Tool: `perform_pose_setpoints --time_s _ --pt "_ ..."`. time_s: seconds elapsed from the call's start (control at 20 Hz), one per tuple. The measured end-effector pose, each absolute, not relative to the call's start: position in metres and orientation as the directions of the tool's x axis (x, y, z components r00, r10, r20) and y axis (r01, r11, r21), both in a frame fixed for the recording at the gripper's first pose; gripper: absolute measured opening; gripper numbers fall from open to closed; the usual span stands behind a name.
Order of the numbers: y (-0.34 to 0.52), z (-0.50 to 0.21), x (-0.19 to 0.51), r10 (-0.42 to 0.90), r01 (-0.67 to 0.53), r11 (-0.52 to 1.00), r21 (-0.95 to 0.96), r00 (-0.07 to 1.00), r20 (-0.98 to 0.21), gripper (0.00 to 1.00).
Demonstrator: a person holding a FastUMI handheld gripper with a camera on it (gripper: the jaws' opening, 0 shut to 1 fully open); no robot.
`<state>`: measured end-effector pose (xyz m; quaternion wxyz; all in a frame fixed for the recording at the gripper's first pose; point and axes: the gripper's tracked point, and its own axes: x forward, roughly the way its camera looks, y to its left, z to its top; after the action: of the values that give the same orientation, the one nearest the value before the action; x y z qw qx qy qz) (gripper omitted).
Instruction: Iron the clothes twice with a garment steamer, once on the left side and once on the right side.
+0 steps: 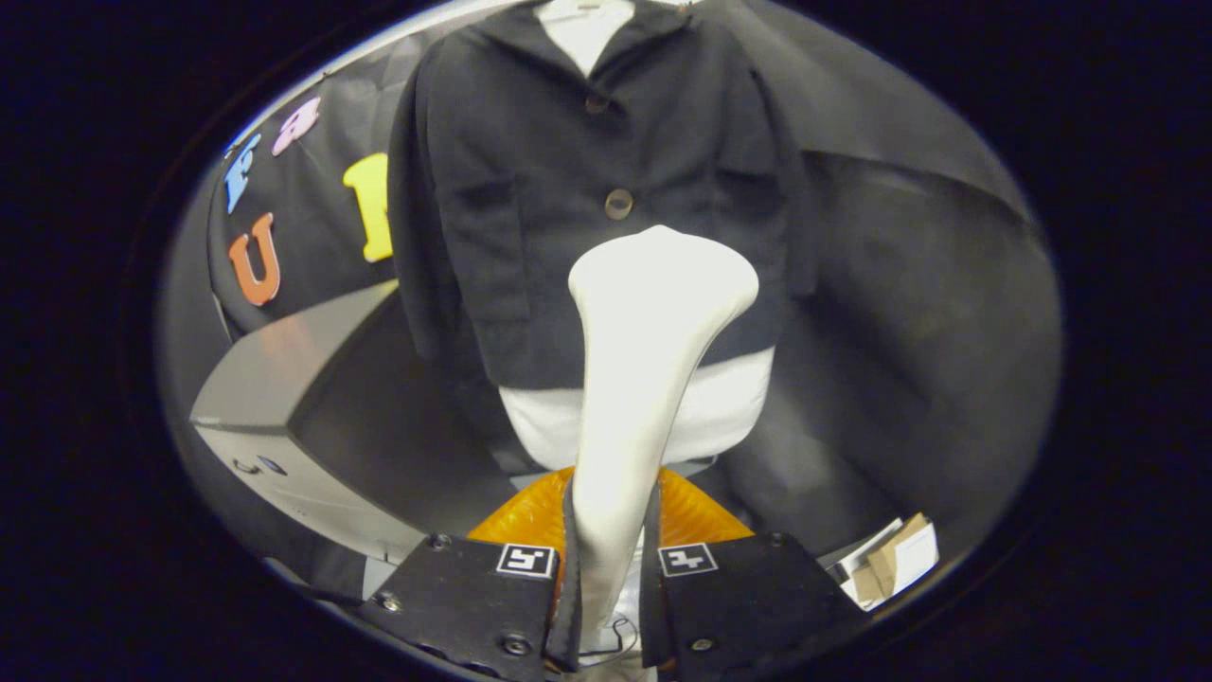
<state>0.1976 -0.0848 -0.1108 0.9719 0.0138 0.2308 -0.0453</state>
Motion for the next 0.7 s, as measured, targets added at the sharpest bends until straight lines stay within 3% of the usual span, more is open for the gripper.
perform_pose_setpoints --time_s 0.25,0.7 --pt "-0.107 -0.012 0.182 -0.114 0.111 0.993 -0.026 0.943 -0.313 0.27" --pt "-0.145 0.127 0.228 -0.017 0.009 0.996 -0.084 0.996 -0.09 0.27"
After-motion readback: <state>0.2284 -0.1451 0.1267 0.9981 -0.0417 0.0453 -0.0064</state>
